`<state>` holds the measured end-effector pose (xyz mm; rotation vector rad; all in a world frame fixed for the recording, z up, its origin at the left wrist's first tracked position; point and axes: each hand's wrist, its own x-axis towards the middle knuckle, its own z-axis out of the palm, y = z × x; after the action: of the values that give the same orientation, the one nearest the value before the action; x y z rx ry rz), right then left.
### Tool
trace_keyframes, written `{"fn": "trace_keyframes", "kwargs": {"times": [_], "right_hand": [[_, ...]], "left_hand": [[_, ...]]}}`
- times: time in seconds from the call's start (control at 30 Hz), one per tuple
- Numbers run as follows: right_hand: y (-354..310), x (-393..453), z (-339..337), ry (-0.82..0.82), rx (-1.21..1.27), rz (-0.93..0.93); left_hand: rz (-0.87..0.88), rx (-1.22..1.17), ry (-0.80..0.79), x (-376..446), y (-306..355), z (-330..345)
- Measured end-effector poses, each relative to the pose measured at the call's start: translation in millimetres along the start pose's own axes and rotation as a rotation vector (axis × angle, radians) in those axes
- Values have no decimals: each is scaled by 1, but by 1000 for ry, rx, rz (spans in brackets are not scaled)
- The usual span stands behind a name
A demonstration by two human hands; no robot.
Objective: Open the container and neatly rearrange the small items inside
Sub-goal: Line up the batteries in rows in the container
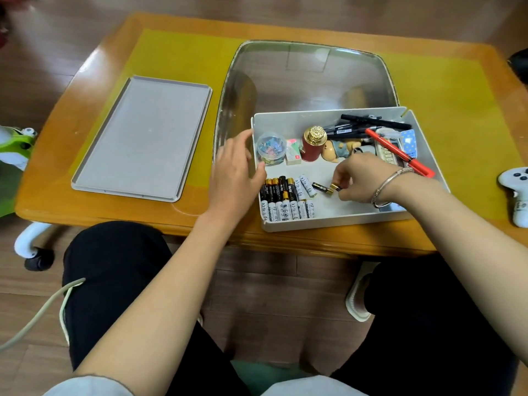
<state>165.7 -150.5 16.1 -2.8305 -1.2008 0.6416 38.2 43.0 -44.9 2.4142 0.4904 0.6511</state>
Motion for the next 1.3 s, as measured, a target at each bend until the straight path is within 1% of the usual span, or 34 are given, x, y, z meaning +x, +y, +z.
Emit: {"fn": "trace_keyframes", "kwargs": {"times": [0.03,0.07,0.1,0.17,0.2,0.27,0.4,0.5,0.73,0.83,0.93,1.07,1.2,1.3], "right_hand": [[3,-2,-2,32,24,21],[6,-4,-3,64,46,40],[9,-7,-5,87,71,57],[13,-12,-6,100,142,84],[14,-14,-6,97,177,92],[14,-17,-2,82,230,95],[17,-17,8,54,285,96],[22,-17,10,53,286,88],[41,-22,5,180,302,118],[44,-24,8,179,340,116],[47,-27,6,175,386,108],[51,-28,-2,237,441,115],[51,-29,-1,242,465,109],[50,-30,2,237,471,94]], "left_hand": [[117,60,-9,2,7,-1],[226,85,-60,5,14,-1],[320,95,-153,8,22,2],[444,158,-422,13,34,13],[480,216,-539,15,39,19],[509,303,-704,22,45,29],[533,361,-876,28,49,41],[522,378,-909,26,46,42],[563,378,-900,24,46,43],[588,377,-875,25,44,45],[591,291,-859,28,51,53],[622,215,-928,26,79,79],[641,273,-968,28,92,95],[662,308,-919,27,93,98]]}}
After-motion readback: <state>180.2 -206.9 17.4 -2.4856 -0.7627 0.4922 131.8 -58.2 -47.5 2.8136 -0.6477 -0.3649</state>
